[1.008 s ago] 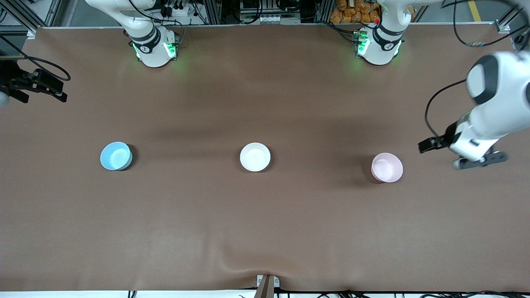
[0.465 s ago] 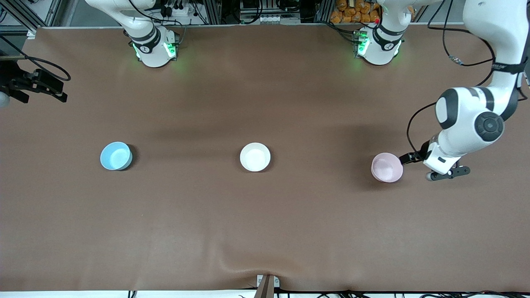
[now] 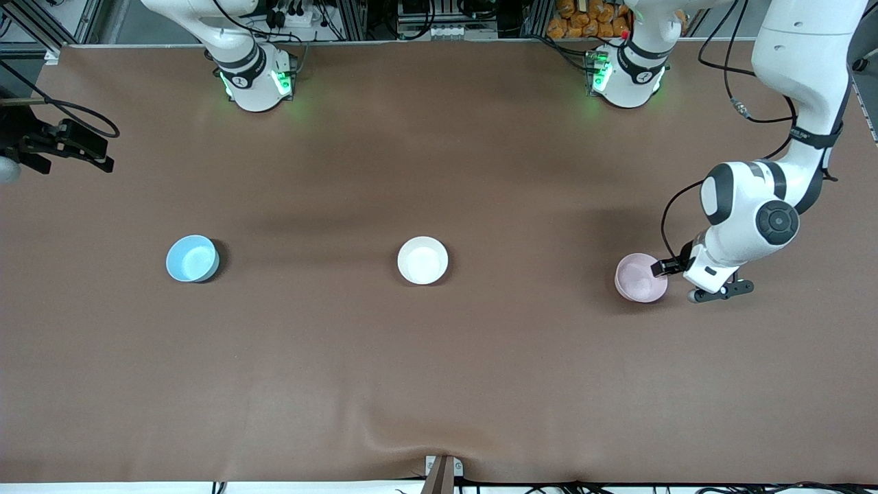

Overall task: Stack pink and blue bowls on white bowl
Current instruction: 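Reach the left gripper down to the pink bowl and grasp its rim, then carry the pink bowl with the left gripper over the white bowl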

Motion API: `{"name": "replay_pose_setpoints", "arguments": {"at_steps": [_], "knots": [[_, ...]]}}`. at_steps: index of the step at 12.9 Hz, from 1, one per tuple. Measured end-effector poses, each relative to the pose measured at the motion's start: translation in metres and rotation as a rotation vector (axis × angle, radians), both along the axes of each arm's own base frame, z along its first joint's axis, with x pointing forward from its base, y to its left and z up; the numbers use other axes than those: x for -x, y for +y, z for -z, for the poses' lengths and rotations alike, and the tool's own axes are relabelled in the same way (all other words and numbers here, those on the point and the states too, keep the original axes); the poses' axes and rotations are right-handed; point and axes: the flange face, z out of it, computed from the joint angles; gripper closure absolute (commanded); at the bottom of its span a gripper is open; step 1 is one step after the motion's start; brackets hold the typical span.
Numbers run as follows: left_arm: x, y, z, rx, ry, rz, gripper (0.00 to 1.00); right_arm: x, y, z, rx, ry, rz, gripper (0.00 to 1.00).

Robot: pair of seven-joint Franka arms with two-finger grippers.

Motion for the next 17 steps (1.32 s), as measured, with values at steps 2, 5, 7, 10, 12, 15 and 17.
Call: {"name": "replay_pose_setpoints", "arguments": {"at_steps": [2,5,7,10,12,15,17], "knots": [[0.001,0.000,0.004,0.001,0.006,0.001,0.96,0.000,0.000,0.000,0.000,0.001,0.000,0.00],[0.001,-0.002,0.005,0.001,0.007,0.002,1.00,0.000,0.000,0.001,0.000,0.001,0.000,0.00],[-0.001,-0.005,0.001,0.007,-0.002,0.004,1.00,0.000,0.000,0.001,0.000,0.001,0.000,0.00],[-0.004,-0.020,-0.013,0.017,-0.025,0.028,1.00,0.000,0.000,0.001,0.000,0.001,0.000,0.00],[-0.005,-0.046,-0.025,0.033,-0.036,0.068,1.00,0.000,0.000,0.001,0.000,0.001,0.000,0.00],[-0.009,-0.099,-0.060,0.059,-0.047,0.080,1.00,0.000,0.000,0.001,0.000,0.001,0.000,0.00],[-0.013,-0.139,-0.087,0.079,-0.062,0.054,1.00,0.000,0.000,0.000,-0.001,0.001,0.000,0.00]]}}
